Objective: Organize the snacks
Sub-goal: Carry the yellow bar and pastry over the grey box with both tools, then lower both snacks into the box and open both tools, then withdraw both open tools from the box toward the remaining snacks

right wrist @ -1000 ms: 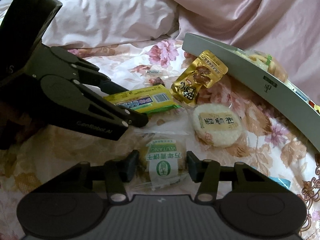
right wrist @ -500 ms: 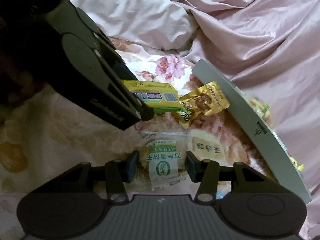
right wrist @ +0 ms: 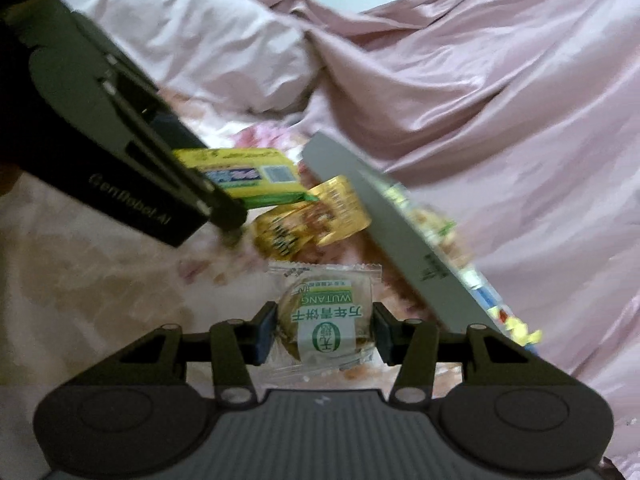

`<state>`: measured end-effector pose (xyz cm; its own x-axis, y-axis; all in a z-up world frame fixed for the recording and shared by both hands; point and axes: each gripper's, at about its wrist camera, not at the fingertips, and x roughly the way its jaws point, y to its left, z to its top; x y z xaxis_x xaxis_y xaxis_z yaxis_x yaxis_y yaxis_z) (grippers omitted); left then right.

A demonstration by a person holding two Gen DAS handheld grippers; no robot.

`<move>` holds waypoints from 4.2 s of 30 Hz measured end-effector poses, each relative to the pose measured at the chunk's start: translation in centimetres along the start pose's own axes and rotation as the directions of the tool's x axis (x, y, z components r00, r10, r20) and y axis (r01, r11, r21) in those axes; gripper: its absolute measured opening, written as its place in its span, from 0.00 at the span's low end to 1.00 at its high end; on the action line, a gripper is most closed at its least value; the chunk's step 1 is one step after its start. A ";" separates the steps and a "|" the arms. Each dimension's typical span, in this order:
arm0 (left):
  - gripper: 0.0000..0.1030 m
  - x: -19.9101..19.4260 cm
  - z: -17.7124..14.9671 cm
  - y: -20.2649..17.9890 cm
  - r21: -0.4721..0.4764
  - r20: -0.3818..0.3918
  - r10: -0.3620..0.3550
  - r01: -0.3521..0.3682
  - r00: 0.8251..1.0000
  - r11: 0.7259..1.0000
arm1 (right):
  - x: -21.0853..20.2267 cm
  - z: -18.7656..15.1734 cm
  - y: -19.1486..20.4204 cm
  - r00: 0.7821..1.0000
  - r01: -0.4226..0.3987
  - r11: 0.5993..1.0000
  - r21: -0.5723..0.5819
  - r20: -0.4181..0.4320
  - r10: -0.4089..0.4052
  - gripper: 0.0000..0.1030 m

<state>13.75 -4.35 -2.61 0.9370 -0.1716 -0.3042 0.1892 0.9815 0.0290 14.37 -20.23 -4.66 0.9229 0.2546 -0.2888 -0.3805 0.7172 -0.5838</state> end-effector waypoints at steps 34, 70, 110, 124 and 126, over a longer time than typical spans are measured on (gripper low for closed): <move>0.49 11.0 13.1 -3.0 -0.147 -0.067 0.112 -0.121 0.991 0.982 | 2.4 -1.7 -14.2 0.974 0.189 0.839 0.509 0.010 -0.226 0.53; 0.45 16.4 10.8 -4.2 -0.190 -0.156 0.188 -0.217 0.970 0.958 | 7.0 -4.4 -17.0 0.993 0.093 0.706 0.702 -0.016 -0.115 0.55; 0.99 0.8 7.7 -2.1 -0.196 -0.103 0.146 -0.164 0.984 0.967 | -2.6 -2.5 -14.3 0.979 0.101 0.706 0.701 0.057 -0.197 1.00; 0.99 -4.0 2.4 0.6 -0.177 -0.134 0.107 -0.130 0.985 0.976 | -6.0 -3.6 -11.2 0.996 0.092 0.656 0.749 -0.070 -0.060 1.00; 0.99 -4.3 1.8 0.9 -0.177 -0.145 0.100 -0.125 0.984 0.976 | -6.3 -3.9 -10.7 0.994 0.100 0.654 0.750 -0.100 -0.038 1.00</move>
<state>10.38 -2.88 0.42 0.8987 -0.0584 -0.4347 0.0150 0.9946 -0.1025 12.43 -32.00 0.45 0.9261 0.1617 -0.3407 -0.1130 0.9809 0.1584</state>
